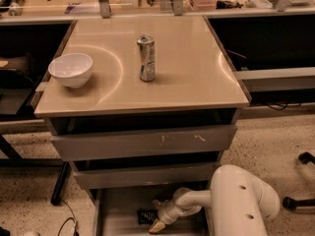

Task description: Pick rxbar chocolate from bottom drawer and place on counter

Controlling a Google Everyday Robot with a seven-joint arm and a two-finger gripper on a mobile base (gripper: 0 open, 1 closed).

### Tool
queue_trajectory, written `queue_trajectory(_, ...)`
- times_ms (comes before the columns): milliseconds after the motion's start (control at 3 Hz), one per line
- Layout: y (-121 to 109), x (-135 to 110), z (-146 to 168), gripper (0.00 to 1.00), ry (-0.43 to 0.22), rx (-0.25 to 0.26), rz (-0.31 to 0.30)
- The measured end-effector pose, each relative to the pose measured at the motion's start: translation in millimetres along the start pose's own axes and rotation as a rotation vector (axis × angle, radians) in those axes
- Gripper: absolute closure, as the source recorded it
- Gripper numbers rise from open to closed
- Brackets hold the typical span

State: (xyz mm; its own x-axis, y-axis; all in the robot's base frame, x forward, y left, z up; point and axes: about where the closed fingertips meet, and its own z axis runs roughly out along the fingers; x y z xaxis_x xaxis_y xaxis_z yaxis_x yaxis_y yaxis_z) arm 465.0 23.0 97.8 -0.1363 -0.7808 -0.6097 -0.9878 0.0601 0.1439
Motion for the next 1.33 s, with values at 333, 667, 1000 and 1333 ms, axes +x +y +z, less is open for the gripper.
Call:
queue_trajectory(333,0.0,0.0,0.0,0.65,0.0,0.0,0.0)
queue_trajectory(667,0.1,0.0,0.0,0.88,0.0,0.0,0.0)
queue_trajectory(1000,0.1,0.0,0.1,1.0,0.0,0.0,0.0)
queue_trajectory(1333,0.1,-0.1,0.0,1.0,0.0,0.0,0.0)
